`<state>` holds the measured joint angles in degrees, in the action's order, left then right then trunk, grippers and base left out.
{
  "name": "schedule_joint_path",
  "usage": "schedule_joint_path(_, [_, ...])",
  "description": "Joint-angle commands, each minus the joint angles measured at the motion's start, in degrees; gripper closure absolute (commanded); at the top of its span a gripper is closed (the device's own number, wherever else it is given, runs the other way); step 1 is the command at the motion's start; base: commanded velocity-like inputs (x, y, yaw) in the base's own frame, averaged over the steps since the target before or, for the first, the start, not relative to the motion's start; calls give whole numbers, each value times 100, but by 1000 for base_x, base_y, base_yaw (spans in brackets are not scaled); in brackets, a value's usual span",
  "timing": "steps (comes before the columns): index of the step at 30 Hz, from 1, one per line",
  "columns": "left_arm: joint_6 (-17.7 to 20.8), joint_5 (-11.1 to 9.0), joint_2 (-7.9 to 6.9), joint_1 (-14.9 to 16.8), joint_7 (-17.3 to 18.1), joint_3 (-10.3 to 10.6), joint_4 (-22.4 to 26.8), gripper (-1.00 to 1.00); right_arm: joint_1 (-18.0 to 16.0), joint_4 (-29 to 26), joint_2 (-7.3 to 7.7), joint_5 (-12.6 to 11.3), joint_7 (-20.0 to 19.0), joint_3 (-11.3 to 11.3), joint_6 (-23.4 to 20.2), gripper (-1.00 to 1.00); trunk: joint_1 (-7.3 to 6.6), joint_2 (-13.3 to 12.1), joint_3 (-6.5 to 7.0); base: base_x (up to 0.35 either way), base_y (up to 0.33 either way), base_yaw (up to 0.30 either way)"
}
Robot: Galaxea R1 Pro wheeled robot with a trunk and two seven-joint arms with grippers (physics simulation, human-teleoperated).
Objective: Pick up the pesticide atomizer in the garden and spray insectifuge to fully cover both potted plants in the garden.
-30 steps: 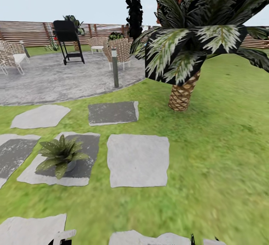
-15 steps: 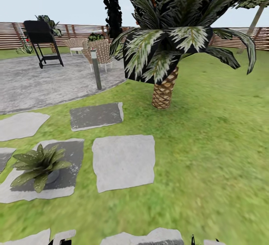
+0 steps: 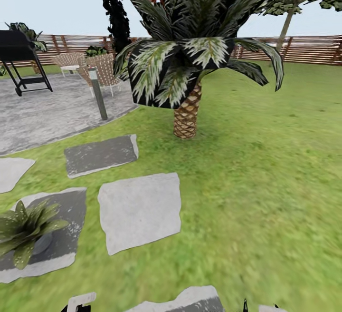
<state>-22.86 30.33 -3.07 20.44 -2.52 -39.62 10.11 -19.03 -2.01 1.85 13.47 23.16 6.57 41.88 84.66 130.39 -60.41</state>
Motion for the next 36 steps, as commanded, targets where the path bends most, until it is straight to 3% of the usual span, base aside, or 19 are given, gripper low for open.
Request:
schedule_joint_path(1, [-26,61,-1,4,-29,-28,-9,100,-5,7,-1,60,22,46,13,-100,-1,2,1,0,0,-277])
schedule_joint_path(28, [-34,46,-1,4,-37,-27,-10,100,4,7,0,67,22,45,13,-100,-1,2,153,2,0,-265])
schedule_joint_path(36, [-30,65,-1,4,-29,-19,-16,100,4,7,2,64,22,46,13,-100,-1,2,199,211,-85,-258])
